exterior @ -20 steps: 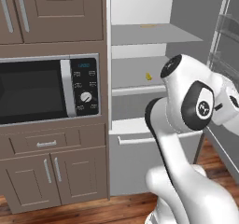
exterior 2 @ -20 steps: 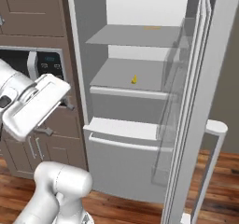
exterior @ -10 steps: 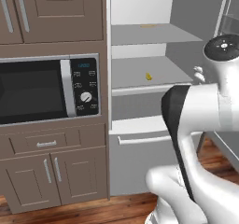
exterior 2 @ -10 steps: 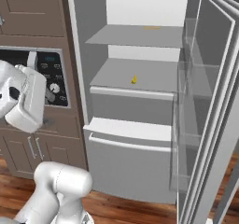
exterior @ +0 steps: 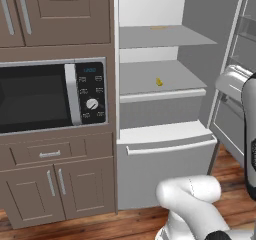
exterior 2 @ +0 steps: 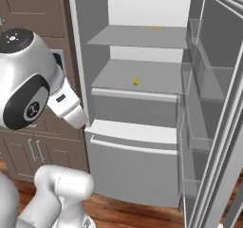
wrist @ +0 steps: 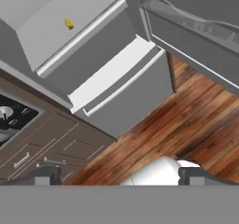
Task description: Take the lemon wedge from the fridge and place it on the plate with fish on the dining counter.
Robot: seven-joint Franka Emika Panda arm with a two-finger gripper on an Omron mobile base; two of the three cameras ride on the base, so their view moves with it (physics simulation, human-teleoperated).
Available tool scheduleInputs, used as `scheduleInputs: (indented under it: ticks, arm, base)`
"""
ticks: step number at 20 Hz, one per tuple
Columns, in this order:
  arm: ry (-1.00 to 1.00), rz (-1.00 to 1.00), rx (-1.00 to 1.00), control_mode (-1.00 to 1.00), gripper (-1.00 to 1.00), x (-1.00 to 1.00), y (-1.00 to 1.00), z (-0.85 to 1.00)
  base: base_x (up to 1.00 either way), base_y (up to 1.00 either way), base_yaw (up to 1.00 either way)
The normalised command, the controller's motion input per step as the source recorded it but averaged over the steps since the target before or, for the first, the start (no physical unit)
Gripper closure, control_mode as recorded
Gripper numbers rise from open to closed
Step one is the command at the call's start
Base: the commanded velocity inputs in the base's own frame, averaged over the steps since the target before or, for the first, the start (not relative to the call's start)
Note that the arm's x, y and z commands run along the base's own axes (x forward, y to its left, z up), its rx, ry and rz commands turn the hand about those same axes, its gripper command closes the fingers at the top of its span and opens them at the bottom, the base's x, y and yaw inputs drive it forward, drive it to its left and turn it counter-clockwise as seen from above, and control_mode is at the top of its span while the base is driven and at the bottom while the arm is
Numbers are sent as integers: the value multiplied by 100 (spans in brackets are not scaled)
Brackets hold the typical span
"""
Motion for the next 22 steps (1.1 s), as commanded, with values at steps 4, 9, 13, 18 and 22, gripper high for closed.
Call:
scheduleInputs:
  ticks: [4, 9, 13, 18, 22]
  arm:
    - [0, 2, 2, -100, -100, 36, -33, -35]
    - [-10, 1, -8, -100, -100, 11, -18, -36]
    - [-14, 3, -12, -100, -100, 0, -16, -49]
    - [-3, 0, -6, -100, -100, 2, -2, -32]
    - [0, 0, 0, -100, -100, 0, 0, -4]
  base:
    - [0, 0, 0]
    - [0, 0, 0]
    - [0, 0, 0]
    - [0, 0, 0]
    - [0, 0, 0]
